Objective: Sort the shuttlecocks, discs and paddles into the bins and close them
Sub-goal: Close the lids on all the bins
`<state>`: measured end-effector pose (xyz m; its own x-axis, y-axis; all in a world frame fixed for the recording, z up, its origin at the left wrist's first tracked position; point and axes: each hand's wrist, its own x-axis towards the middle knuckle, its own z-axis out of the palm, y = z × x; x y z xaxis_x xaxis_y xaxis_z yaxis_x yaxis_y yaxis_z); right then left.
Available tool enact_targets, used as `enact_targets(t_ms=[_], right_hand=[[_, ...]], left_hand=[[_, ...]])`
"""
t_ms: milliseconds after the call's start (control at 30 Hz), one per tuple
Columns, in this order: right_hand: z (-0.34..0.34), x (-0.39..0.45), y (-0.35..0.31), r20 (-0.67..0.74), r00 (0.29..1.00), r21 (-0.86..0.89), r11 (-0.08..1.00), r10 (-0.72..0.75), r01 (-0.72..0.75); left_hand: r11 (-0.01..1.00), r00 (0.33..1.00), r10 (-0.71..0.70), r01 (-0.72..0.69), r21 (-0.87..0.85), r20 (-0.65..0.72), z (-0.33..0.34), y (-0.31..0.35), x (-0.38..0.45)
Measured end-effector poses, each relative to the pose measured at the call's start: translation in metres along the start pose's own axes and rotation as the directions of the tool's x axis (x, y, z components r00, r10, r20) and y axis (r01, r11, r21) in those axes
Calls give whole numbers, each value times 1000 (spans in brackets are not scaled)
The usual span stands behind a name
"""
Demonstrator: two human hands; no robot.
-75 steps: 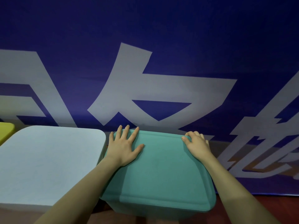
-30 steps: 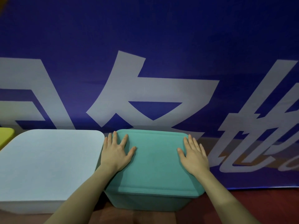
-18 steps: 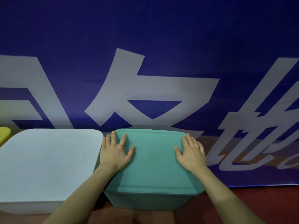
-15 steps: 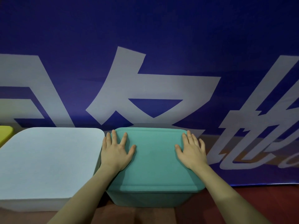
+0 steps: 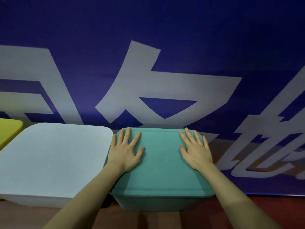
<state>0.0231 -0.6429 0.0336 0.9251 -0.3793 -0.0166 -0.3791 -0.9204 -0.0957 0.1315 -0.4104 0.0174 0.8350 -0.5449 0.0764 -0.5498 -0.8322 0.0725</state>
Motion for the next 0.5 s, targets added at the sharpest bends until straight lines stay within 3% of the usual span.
enact_targets(t_ms=[500], right_hand=[[5, -1, -4, -24, 999, 11, 999, 49, -48]], left_hand=[[1000, 1000, 4, -5, 20, 27, 1, 0, 0]])
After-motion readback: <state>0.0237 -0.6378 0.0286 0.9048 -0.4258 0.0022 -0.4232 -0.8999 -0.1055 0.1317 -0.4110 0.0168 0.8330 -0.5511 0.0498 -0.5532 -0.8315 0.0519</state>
